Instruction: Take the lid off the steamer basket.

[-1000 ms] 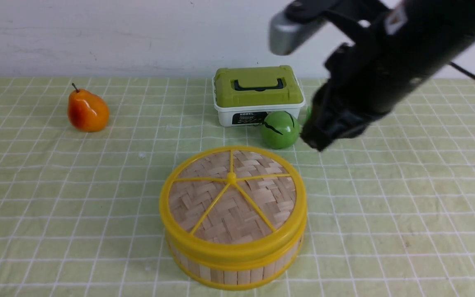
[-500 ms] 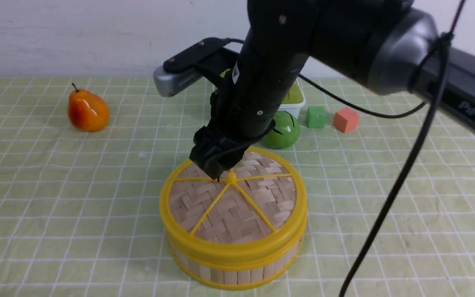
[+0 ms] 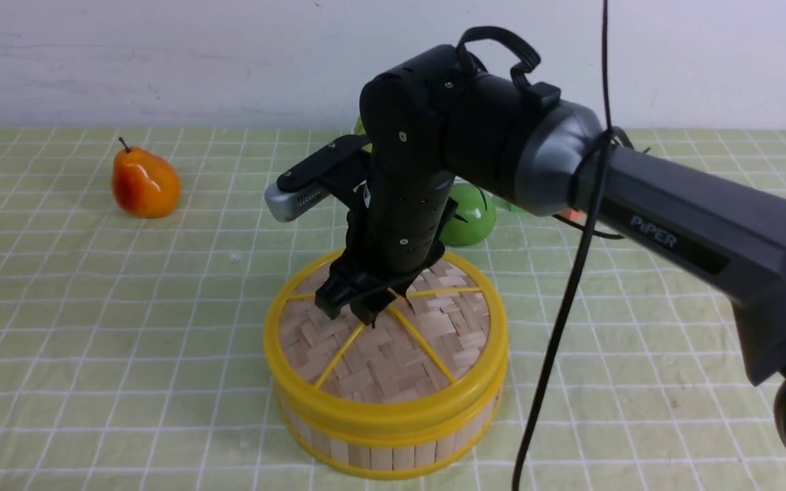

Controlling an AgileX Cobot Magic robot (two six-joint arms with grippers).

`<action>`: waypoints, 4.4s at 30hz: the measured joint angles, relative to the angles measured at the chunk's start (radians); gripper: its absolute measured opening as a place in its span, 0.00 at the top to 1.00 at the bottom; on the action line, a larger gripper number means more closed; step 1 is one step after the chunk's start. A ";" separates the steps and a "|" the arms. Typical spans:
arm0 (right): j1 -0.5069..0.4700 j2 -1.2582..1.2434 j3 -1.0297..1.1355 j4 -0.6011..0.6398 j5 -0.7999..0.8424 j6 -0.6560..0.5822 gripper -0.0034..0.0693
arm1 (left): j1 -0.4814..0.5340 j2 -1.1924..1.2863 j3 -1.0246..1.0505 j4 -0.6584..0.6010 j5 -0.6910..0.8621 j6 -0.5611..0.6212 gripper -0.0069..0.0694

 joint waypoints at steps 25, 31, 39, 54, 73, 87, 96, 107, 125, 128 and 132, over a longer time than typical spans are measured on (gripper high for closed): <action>-0.046 -0.251 0.015 -0.013 0.041 0.019 0.84 | 0.000 0.000 0.000 0.000 0.000 0.000 0.60; -0.250 -0.567 0.288 -0.039 -0.005 0.022 0.84 | 0.000 0.000 0.000 0.001 0.000 0.000 0.60; -0.504 -0.747 0.780 -0.042 -0.246 0.071 0.84 | 0.000 0.000 0.000 0.001 0.000 0.000 0.60; -0.556 -0.489 0.998 0.013 -0.633 0.071 0.76 | 0.000 0.000 0.000 0.001 0.000 0.000 0.60; -0.556 -1.108 0.990 0.238 -0.467 -0.115 0.77 | 0.000 0.000 0.000 0.000 0.000 0.000 0.60; -0.556 -1.694 1.291 0.191 -0.353 -0.148 0.98 | 0.000 0.000 0.000 0.001 0.000 0.000 0.60; -0.556 -1.816 1.596 0.160 -0.827 -0.159 0.97 | 0.000 0.000 0.000 0.001 0.000 0.000 0.60; -0.568 -1.929 2.024 0.170 -1.283 -0.115 0.96 | 0.000 0.000 0.000 0.001 0.000 0.000 0.60; -0.724 -2.180 2.085 -0.006 -0.846 0.260 0.93 | 0.000 0.000 0.000 0.001 0.000 0.000 0.60; -0.712 -2.180 2.084 -0.013 -0.828 0.277 0.93 | 0.000 0.000 0.000 0.001 0.000 0.000 0.60; -0.710 -2.180 2.078 -0.013 -0.796 0.280 0.92 | 0.000 0.000 0.000 0.001 0.000 0.000 0.60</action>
